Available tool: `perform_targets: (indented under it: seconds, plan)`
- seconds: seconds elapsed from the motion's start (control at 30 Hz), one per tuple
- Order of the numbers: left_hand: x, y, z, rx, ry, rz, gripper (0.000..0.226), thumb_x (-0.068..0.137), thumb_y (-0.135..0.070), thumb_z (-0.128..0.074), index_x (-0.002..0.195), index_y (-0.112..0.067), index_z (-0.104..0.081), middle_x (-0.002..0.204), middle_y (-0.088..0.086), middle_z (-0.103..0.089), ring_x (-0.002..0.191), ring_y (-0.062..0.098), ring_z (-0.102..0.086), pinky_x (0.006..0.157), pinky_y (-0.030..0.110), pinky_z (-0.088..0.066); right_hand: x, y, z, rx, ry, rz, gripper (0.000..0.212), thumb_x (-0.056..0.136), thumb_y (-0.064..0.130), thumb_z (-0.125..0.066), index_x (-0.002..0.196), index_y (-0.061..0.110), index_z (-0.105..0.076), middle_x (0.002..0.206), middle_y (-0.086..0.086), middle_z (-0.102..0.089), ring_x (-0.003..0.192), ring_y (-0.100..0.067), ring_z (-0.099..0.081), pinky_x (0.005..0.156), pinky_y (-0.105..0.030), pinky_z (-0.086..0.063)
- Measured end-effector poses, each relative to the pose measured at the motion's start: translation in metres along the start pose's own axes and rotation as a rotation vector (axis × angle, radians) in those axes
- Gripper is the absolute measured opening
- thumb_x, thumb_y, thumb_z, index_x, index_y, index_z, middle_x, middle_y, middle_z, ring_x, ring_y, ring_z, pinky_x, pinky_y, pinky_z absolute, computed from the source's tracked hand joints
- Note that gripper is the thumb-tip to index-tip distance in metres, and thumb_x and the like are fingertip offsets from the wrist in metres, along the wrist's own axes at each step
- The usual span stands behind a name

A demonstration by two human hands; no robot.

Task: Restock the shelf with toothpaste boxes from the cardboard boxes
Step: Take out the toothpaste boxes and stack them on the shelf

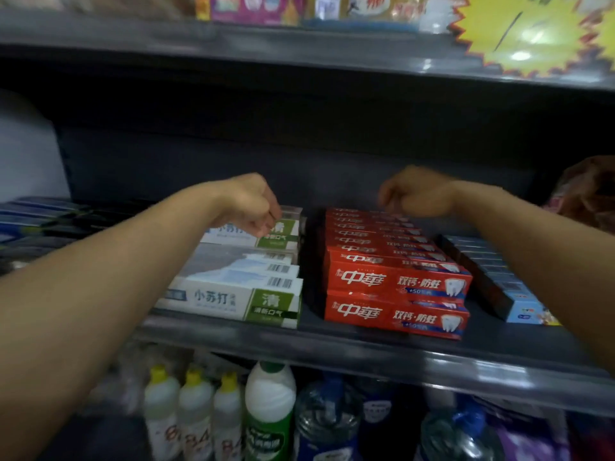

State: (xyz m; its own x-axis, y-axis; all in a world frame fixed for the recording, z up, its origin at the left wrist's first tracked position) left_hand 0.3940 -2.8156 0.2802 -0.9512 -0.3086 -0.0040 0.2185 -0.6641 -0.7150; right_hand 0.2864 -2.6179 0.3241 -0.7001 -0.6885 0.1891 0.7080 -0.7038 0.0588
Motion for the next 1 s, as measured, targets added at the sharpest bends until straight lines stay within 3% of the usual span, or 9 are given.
perform_targets:
  seconds: [0.13,0.3,0.5,0.6,0.7,0.87,1.0]
  plan:
    - [-0.014,0.032,0.031,0.119,-0.059,-0.028,0.031,0.087,0.014,-0.051,0.111,0.0,-0.064,0.104,0.016,-0.067,0.09,0.022,-0.066,0.067,0.025,-0.056,0.003,0.061,-0.015,0.011,0.011,0.102,0.02,0.09,0.009,-0.056,0.103,0.019,-0.066,0.094,0.008,-0.061,0.092,-0.013,-0.059,0.08,-0.027,-0.045]
    - [-0.018,0.072,0.077,0.239,-0.171,-0.059,0.023,0.084,0.004,-0.062,0.103,-0.007,-0.07,0.097,0.012,-0.07,0.091,0.024,-0.067,0.073,0.033,-0.057,0.023,0.102,-0.034,0.034,0.02,0.138,0.025,0.089,0.009,-0.055,0.108,0.022,-0.065,0.095,0.01,-0.061,0.091,-0.012,-0.059,0.078,-0.024,-0.043]
    - [-0.003,0.1,0.113,0.298,-0.238,-0.118,0.022,0.085,-0.002,-0.065,0.101,-0.014,-0.073,0.088,-0.005,-0.065,0.088,0.017,-0.065,0.077,0.026,-0.051,0.066,0.13,-0.046,0.115,0.042,0.119,0.025,0.089,0.007,-0.056,0.109,0.021,-0.064,0.097,0.009,-0.061,0.095,-0.012,-0.059,0.083,-0.026,-0.046]
    - [0.012,0.106,0.126,0.319,-0.237,-0.133,0.023,0.086,-0.005,-0.063,0.106,-0.014,-0.072,0.093,-0.007,-0.059,0.094,0.011,-0.056,0.079,0.02,-0.041,0.082,0.138,-0.051,0.138,0.064,0.125,0.03,0.087,0.007,-0.06,0.116,0.015,-0.062,0.103,0.003,-0.061,0.1,-0.016,-0.059,0.089,-0.03,-0.048]
    - [0.025,0.114,0.134,0.302,-0.207,-0.122,0.023,0.087,-0.008,-0.064,0.108,-0.016,-0.071,0.101,-0.002,-0.062,0.099,0.013,-0.058,0.083,0.019,-0.042,0.093,0.14,-0.055,0.146,0.092,0.101,0.035,0.086,0.008,-0.063,0.12,0.013,-0.059,0.108,0.002,-0.058,0.104,-0.016,-0.057,0.087,-0.027,-0.046]
    - [0.041,0.123,0.142,0.307,-0.176,-0.089,0.024,0.086,-0.006,-0.061,0.105,-0.016,-0.072,0.112,0.001,-0.067,0.104,0.018,-0.061,0.092,0.026,-0.049,0.099,0.129,-0.054,0.128,0.121,0.014,0.031,0.086,0.012,-0.063,0.117,0.015,-0.06,0.117,-0.004,-0.061,0.108,-0.021,-0.057,0.096,-0.038,-0.047]
    - [0.056,0.123,0.146,0.294,-0.173,-0.099,0.024,0.086,-0.001,-0.059,0.101,-0.015,-0.072,0.109,0.003,-0.068,0.101,0.019,-0.061,0.093,0.029,-0.049,0.102,0.121,-0.051,0.08,0.095,-0.041,0.03,0.088,0.012,-0.062,0.118,0.012,-0.06,0.117,-0.002,-0.06,0.11,-0.019,-0.056,0.096,-0.033,-0.046]
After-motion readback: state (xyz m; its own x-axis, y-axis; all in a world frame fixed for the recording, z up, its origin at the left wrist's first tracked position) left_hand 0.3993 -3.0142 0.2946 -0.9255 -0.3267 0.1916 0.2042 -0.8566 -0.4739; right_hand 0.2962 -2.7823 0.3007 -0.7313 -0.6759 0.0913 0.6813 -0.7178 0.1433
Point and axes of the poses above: each hand's wrist, its own x-axis towards the middle knuckle, its own z-axis out of the back of the hand, y = z × x, the point moved 10 cm from there along x, towards the middle knuckle
